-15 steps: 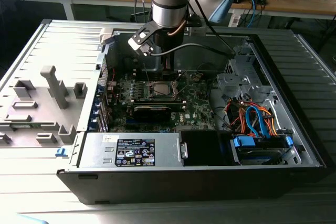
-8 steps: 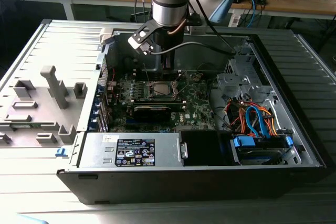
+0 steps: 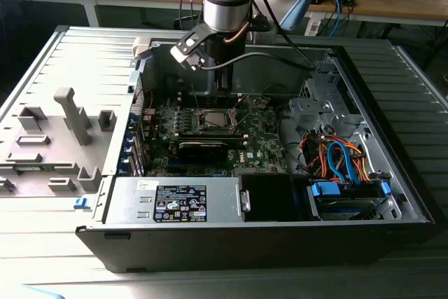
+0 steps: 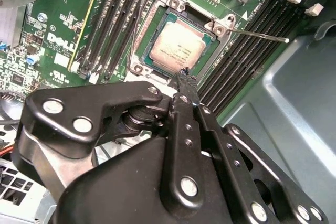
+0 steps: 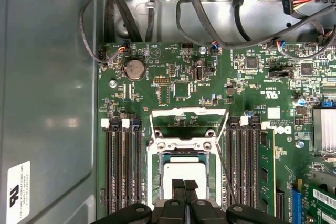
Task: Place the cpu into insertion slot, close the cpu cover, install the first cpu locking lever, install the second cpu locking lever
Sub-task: 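Place the cpu into insertion slot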
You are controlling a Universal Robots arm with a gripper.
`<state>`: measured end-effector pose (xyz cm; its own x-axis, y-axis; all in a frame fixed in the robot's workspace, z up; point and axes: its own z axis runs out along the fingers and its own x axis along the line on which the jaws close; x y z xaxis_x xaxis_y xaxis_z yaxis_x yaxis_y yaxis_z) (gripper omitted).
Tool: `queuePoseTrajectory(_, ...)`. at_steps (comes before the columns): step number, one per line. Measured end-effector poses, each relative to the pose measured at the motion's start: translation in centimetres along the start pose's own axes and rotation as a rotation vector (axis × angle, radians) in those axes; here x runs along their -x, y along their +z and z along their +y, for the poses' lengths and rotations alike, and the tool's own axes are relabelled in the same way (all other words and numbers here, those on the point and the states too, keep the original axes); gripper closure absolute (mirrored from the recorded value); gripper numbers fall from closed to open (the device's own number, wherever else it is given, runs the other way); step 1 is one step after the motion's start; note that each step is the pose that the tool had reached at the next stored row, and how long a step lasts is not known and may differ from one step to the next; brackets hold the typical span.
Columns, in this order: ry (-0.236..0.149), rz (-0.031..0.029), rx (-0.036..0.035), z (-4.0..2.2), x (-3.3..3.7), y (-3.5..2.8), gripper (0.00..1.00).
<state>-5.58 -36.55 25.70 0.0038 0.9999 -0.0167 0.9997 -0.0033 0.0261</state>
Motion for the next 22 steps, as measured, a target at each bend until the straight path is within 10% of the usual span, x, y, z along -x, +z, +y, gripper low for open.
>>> queuePoseTrajectory(22, 0.000, -0.0021, 0.0000, 0.07, 0.04, -2.45, 0.89)
